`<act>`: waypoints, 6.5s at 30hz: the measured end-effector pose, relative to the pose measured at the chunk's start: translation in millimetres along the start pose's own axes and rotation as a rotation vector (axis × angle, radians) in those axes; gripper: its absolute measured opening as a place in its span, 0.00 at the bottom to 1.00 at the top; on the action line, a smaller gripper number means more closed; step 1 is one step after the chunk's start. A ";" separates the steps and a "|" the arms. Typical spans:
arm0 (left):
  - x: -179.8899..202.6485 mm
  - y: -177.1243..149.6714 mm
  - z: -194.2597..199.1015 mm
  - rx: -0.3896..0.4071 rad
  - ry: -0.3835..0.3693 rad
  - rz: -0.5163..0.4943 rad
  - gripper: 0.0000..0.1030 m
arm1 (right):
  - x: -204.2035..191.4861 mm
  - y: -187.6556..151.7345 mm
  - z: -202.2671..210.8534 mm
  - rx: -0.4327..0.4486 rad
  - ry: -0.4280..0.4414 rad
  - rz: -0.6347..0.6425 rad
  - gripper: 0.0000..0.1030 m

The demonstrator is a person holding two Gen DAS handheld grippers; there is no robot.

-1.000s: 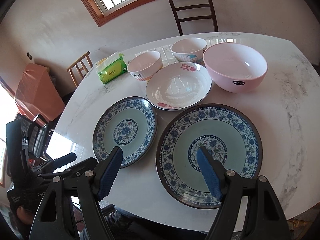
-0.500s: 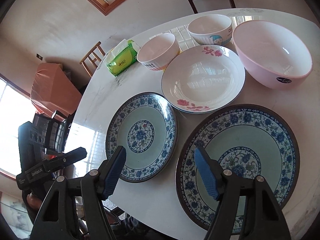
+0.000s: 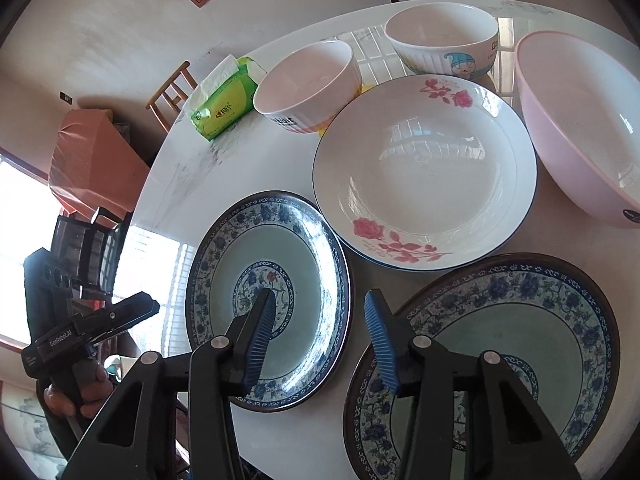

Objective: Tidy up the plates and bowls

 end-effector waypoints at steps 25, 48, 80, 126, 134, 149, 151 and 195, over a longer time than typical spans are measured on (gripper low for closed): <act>-26.9 5.9 -34.2 -0.070 -0.021 0.000 0.31 | 15.3 17.1 -40.0 -0.084 0.004 -0.001 0.28; -41.3 12.6 -17.6 -0.018 0.035 -0.089 0.14 | -13.2 -3.2 -43.3 -0.082 -0.035 0.042 0.13; -94.8 19.5 -3.3 0.024 0.076 -0.036 0.17 | -61.7 -28.2 -75.2 -0.110 -0.012 0.052 0.15; 112.8 -52.5 -44.0 -0.132 -0.238 -0.146 0.30 | 110.8 -68.6 122.3 0.165 -0.058 -0.243 0.23; 133.7 -65.5 -72.8 -0.173 -0.281 -0.107 0.30 | 158.6 -81.9 127.9 0.183 -0.053 -0.335 0.25; 134.2 -70.7 -98.6 -0.214 -0.240 -0.081 0.30 | 186.0 -88.1 104.2 0.153 -0.009 -0.373 0.25; 135.3 -71.0 -100.5 -0.216 -0.236 -0.085 0.30 | 188.6 -88.4 101.9 0.151 -0.004 -0.375 0.25; 146.8 -83.4 -118.5 -0.258 -0.157 -0.220 0.11 | 178.3 -85.4 81.7 0.114 -0.027 -0.301 0.14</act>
Point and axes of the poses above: each gripper's, at about its wrist camera, not at the fingertips, and z roughly against the way its jaws point, x to its right, y to its top, the point moved 4 cm from there along -z, roughly the way its jaws point, and after that the axes turned 1 degree about y, right-handed, at the moved point
